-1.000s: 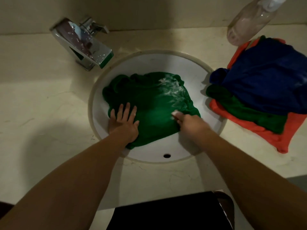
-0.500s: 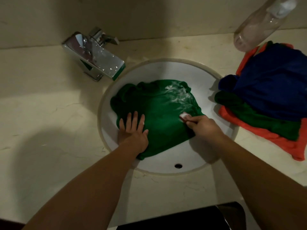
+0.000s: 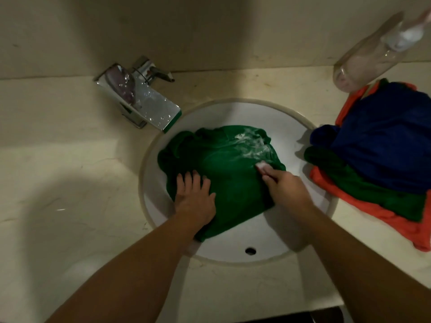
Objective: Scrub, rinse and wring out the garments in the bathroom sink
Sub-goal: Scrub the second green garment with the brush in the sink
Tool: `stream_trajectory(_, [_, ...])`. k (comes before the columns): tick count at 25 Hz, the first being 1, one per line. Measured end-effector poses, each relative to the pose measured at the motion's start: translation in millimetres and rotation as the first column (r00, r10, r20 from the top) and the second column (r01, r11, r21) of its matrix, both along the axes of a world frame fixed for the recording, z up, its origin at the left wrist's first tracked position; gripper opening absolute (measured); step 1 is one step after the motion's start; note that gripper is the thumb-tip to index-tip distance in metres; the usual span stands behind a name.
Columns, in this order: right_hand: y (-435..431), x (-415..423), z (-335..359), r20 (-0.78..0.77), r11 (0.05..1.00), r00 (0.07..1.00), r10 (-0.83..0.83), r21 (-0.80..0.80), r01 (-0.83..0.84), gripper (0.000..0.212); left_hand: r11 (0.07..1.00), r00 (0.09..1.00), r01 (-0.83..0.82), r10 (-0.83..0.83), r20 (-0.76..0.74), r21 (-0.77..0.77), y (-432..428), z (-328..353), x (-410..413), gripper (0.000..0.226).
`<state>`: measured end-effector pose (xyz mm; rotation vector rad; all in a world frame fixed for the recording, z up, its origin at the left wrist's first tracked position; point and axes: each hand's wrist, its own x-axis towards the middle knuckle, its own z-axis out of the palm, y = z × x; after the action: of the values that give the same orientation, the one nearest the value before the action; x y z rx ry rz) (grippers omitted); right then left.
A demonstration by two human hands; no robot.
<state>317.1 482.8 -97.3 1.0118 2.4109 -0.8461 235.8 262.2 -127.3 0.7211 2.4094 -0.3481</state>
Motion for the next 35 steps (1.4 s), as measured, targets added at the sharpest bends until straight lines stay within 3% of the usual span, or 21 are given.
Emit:
stream_trajectory(4, [-53, -25, -20, -0.24, 0.971, 0.949, 0.204, -0.076, -0.228, 0.042, 0.969, 0.988, 0.083, -0.049, -0.149, 0.234, 35, -7, -53, 0.054])
stream_trajectory(9, [5, -2, -24, -0.044, 0.973, 0.973, 0.227, -0.041, -0.229, 0.041, 0.982, 0.995, 0.053, -0.037, -0.094, 0.182, 26, -48, -56, 0.067])
stream_trajectory(10, [5, -6, -25, -0.053, 0.978, 0.978, 0.202, -0.047, -0.205, 0.039, 0.977, 0.998, 0.015, -0.001, -0.067, 0.213, 25, -50, -44, 0.068])
stream_trajectory(12, [-12, -37, -28, -0.221, 0.981, 0.963, 0.155, -0.083, -0.177, 0.039, 0.973, 0.999, 0.0, 0.011, -0.043, 0.231, 22, -51, -26, 0.066])
stream_trajectory(14, [-33, -63, -38, -0.339, 0.928, 0.908, 0.245, -0.188, -0.32, 0.043, 0.972, 1.0, 0.004, 0.001, -0.022, 0.234, 16, -50, -20, 0.064])
stream_trajectory(16, [-20, -73, -49, -0.289, 0.877, 0.871, 0.397, -0.16, -0.453, 0.048, 0.969, 1.0, 0.001, 0.002, -0.013, 0.248, 9, -49, -23, 0.065])
stream_trajectory(19, [39, -68, -37, 0.017, 0.955, 0.955, 0.297, 0.022, -0.297, 0.044, 0.966, 0.999, 0.039, -0.044, 0.014, 0.255, 9, -46, -16, 0.074])
stream_trajectory(21, [53, -53, -26, 0.08, 0.972, 0.975, 0.206, 0.101, -0.213, 0.042, 0.952, 0.994, 0.088, -0.105, 0.043, 0.295, 14, -48, -12, 0.074])
stream_trajectory(24, [11, -60, -31, -0.173, 0.985, 0.972, 0.16, -0.032, -0.168, 0.045, 0.921, 0.995, 0.093, -0.071, -0.071, 0.378, 14, -45, -29, 0.069])
stream_trajectory(26, [-33, -66, -50, -0.281, 0.938, 0.925, 0.257, -0.159, -0.309, 0.047, 0.937, 0.986, -0.017, 0.074, -0.151, 0.35, 4, -48, -46, 0.068])
stream_trajectory(28, [-38, -79, -56, -0.216, 0.893, 0.902, 0.374, -0.178, -0.413, 0.046, 0.939, 0.979, -0.088, 0.142, -0.144, 0.332, -4, -53, -51, 0.071])
stream_trajectory(32, [48, -78, -50, -0.078, 0.97, 0.967, 0.242, 0.042, -0.239, 0.041, 0.943, 0.977, -0.067, 0.128, -0.17, 0.325, -3, -58, -41, 0.07])
stream_trajectory(33, [53, -75, -48, -0.079, 0.969, 0.97, 0.231, 0.11, -0.222, 0.044, 0.942, 0.975, -0.067, 0.132, -0.178, 0.33, -4, -58, -39, 0.069])
stream_trajectory(35, [19, -79, -51, -0.184, 0.987, 0.97, 0.159, 0.01, -0.16, 0.044, 0.939, 0.971, -0.072, 0.143, -0.19, 0.337, -4, -57, -40, 0.069])
